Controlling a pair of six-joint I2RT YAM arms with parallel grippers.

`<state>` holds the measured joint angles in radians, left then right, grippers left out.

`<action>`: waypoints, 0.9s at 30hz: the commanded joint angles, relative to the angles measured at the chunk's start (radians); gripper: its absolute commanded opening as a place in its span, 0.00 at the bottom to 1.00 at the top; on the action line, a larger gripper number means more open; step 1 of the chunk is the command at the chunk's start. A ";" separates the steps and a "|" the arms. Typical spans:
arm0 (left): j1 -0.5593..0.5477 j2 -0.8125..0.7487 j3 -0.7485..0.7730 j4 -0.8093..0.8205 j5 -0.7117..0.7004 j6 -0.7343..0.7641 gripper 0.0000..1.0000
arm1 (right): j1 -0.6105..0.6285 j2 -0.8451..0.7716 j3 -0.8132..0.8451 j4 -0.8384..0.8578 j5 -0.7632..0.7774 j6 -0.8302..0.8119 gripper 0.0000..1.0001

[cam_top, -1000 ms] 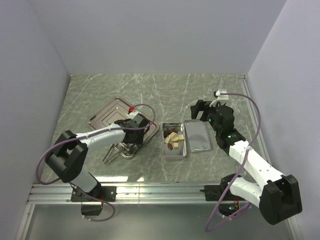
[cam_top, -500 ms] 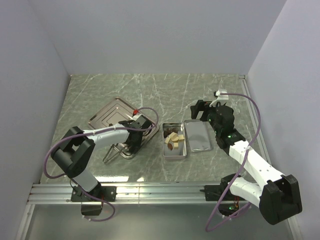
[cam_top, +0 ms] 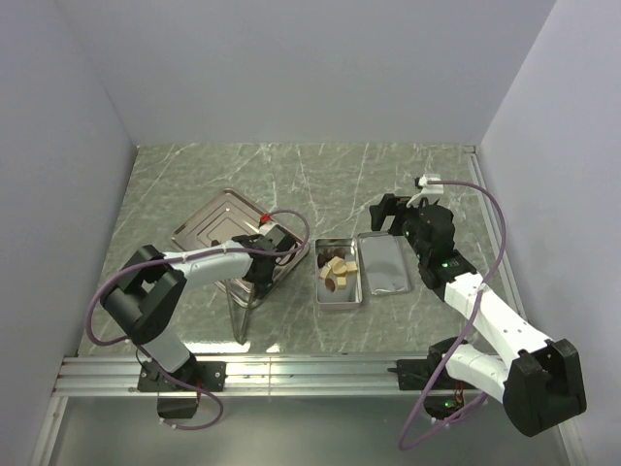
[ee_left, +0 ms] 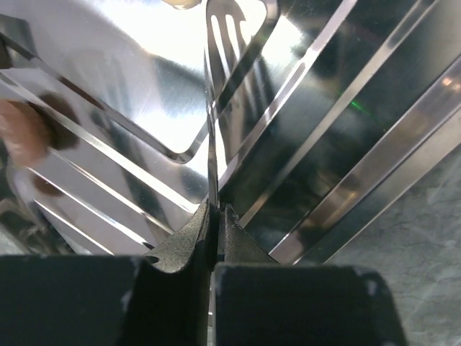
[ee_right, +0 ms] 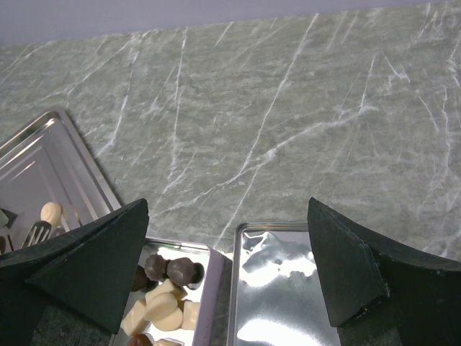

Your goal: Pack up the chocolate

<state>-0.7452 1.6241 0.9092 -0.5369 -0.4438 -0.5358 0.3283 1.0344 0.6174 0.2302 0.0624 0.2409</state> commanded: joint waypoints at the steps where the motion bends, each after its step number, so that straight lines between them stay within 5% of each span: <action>1: -0.003 -0.023 0.028 -0.003 -0.055 0.002 0.01 | -0.002 0.000 0.042 0.017 0.005 -0.012 0.97; 13: 0.084 -0.168 0.092 0.066 -0.020 0.132 0.01 | -0.003 0.000 0.042 0.017 0.002 -0.012 0.97; 27: 0.615 0.121 0.520 0.012 0.298 0.387 0.01 | -0.005 0.007 0.047 0.011 0.008 -0.015 0.97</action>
<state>-0.1974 1.6756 1.3468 -0.4889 -0.2321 -0.2329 0.3283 1.0348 0.6174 0.2298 0.0624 0.2405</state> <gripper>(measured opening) 0.070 0.972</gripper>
